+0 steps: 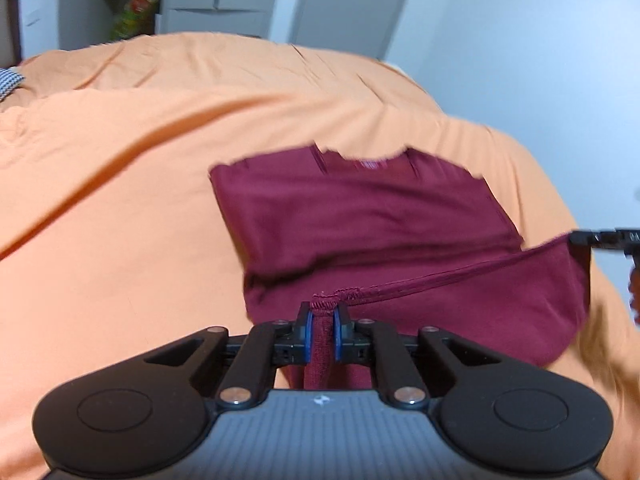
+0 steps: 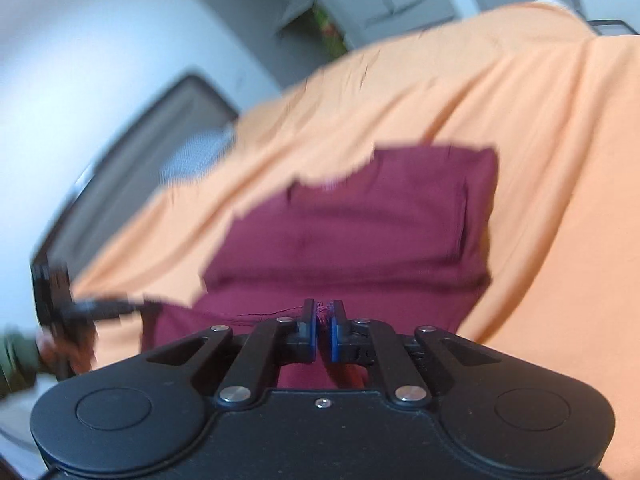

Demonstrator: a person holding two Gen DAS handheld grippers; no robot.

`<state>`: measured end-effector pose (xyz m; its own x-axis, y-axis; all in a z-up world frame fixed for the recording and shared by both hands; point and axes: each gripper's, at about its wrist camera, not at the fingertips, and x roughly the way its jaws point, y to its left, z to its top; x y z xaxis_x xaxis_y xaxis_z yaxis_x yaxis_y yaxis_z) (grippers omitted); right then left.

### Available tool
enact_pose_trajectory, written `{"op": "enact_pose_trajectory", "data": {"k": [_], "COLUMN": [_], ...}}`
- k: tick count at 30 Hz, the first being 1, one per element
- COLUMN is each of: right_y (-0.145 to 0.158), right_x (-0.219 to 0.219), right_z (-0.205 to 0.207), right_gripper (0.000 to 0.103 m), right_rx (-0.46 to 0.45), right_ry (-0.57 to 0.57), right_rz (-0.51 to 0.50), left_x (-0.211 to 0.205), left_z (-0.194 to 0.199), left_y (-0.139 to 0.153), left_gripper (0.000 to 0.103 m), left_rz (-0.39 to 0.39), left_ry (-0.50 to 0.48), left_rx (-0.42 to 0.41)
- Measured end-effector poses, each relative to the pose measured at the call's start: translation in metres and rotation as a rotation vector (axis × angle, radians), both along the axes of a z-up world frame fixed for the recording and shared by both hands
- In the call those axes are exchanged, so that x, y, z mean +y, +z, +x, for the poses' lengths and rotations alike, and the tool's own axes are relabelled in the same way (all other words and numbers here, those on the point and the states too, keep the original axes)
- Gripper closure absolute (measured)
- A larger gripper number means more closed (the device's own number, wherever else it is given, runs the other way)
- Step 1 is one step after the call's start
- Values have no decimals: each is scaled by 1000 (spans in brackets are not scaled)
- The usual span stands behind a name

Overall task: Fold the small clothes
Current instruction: 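Grasp the folded hem edge with both grippers and lift it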

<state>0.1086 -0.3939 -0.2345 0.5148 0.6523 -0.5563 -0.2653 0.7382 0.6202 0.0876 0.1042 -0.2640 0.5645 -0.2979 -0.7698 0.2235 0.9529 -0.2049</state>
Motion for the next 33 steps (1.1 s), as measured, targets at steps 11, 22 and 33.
{"op": "enact_pose_trajectory", "data": {"k": [11,22,33], "right_y": [-59,-36,16], "right_x": [16,22,12], "right_z": [39,27,34], "right_gripper": [76,97,97], "right_rx": [214,143,46], "right_ry": [-21,-31,-139], "right_rz": [-187,-222,-161], "left_x": [-29,-8,12], "left_z": [32,26,73], "left_y": [-44,-32,4], "left_gripper": [91,97,97], "left_rz": [106,24,-114], "left_ry": [-91,-114,-88], "left_rx": [92,31,-84]}}
